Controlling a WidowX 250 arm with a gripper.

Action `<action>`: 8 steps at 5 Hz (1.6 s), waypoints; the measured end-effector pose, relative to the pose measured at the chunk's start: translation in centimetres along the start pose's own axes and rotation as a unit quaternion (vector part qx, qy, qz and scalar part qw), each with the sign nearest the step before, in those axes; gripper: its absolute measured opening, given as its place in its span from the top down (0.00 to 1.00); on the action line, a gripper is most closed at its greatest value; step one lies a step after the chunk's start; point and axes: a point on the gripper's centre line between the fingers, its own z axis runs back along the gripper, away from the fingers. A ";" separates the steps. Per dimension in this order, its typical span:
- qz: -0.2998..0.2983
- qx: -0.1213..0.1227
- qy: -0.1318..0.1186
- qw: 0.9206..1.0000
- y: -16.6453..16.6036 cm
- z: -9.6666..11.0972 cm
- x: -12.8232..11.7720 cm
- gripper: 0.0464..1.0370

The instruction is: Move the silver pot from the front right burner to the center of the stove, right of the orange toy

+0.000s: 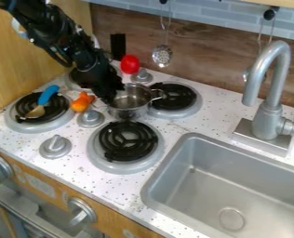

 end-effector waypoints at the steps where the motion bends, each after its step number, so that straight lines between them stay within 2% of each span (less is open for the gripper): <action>1: 0.017 0.010 -0.009 1.000 0.9 0.1 0.1 0.94; 2: 0.023 0.013 -0.010 1.000 1.3 0.2 0.1 0.91; 3: 0.014 0.017 -0.002 1.000 1.2 0.1 -0.1 0.69; 5: 0.008 0.015 0.004 1.000 0.8 -0.2 -0.6 0.08; 6: 0.007 0.014 0.004 1.000 0.8 0.7 -0.6 0.03; 7: -0.010 0.012 -0.045 0.999 0.5 4.7 1.2 0.03; 8: -0.023 0.015 -0.102 0.994 1.1 7.8 2.0 0.03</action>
